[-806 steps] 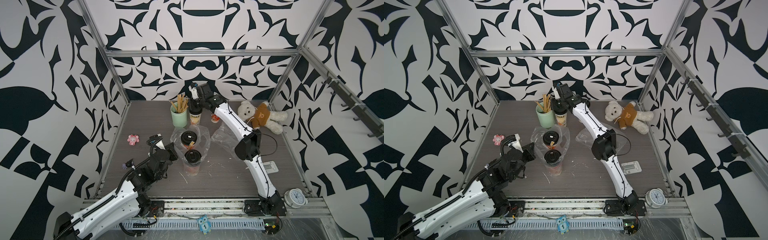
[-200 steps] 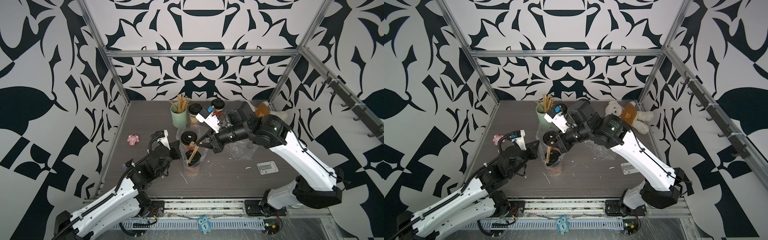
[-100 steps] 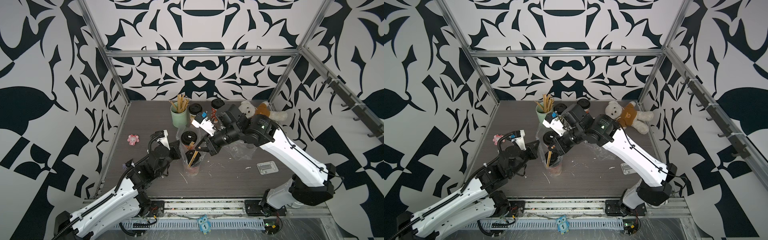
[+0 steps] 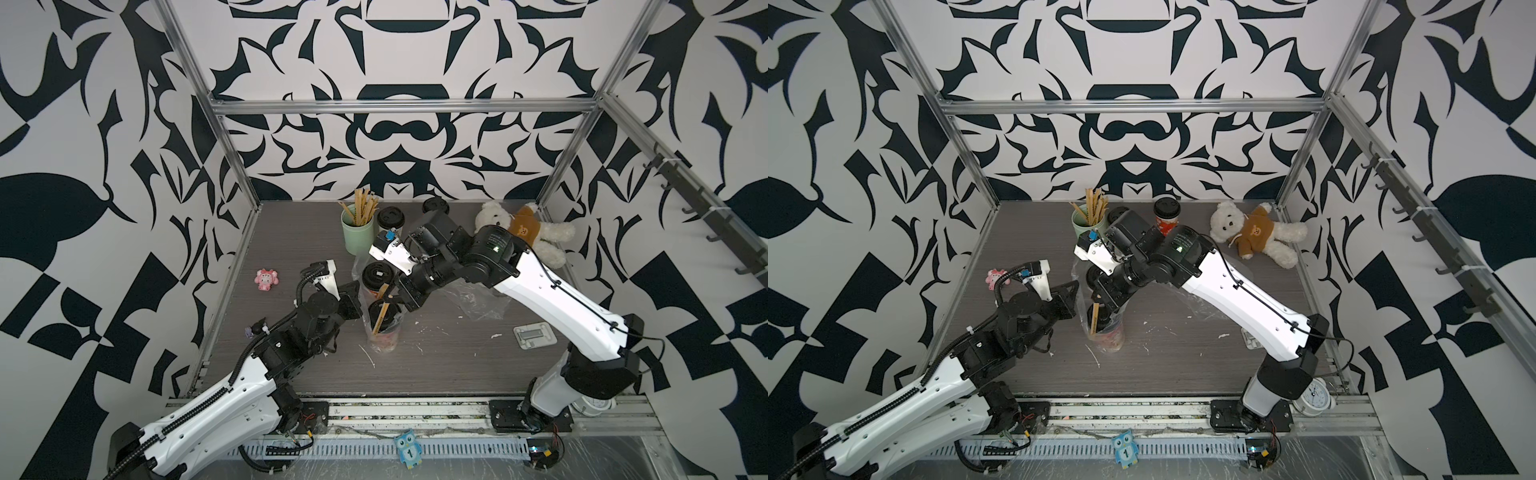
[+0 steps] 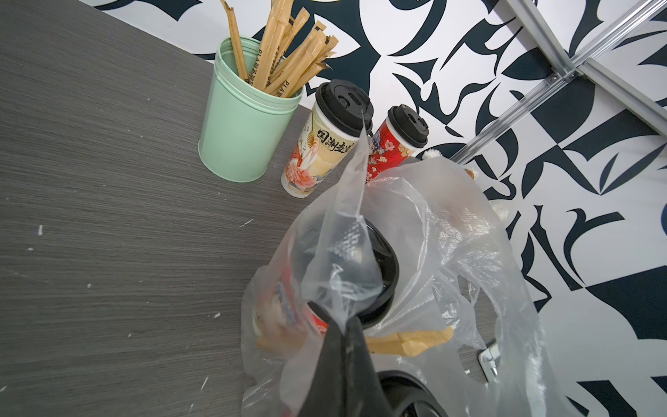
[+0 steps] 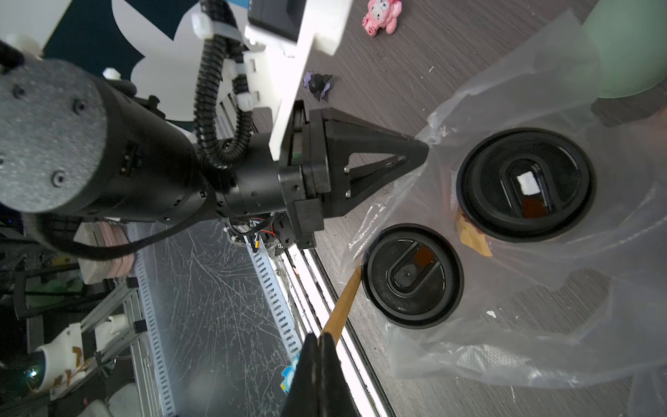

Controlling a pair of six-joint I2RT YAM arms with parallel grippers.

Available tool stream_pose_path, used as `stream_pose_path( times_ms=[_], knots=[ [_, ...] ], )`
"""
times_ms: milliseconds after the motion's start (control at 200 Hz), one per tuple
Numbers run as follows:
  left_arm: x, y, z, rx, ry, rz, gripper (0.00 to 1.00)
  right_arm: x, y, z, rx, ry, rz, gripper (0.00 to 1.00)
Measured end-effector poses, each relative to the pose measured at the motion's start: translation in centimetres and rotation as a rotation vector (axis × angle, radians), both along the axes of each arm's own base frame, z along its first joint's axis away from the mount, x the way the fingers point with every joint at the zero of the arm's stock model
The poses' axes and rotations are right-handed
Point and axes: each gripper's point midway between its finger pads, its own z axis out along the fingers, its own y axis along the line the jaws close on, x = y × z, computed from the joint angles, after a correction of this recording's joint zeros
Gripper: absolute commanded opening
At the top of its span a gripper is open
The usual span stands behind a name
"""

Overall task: Pack milk tea into plastic carrier bags
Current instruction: Place the straw in the plastic carrier bag.

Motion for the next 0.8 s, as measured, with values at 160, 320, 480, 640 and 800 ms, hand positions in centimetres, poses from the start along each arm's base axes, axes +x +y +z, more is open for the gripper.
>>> stream_pose_path(
  times_ms=[160,320,480,640,800],
  knots=[
    [-0.1,-0.2,0.1,-0.005,0.001,-0.012,0.0,-0.1,1.0,0.2,-0.051,-0.062,0.043,0.0],
    [-0.1,-0.3,0.2,-0.011,-0.002,-0.018,0.0,0.1,1.3,0.9,-0.097,-0.134,0.072,0.0],
    [-0.1,-0.5,0.5,-0.022,-0.01,-0.022,0.0,-0.1,0.8,0.7,-0.153,-0.186,0.091,0.0],
    [-0.1,-0.6,0.7,-0.027,-0.013,-0.026,0.0,-0.5,0.5,-0.1,-0.214,-0.232,0.11,0.0],
    [-0.1,-0.6,1.0,-0.032,-0.017,-0.027,0.0,-0.5,0.5,-0.2,-0.241,-0.279,0.112,0.0]
  ],
)
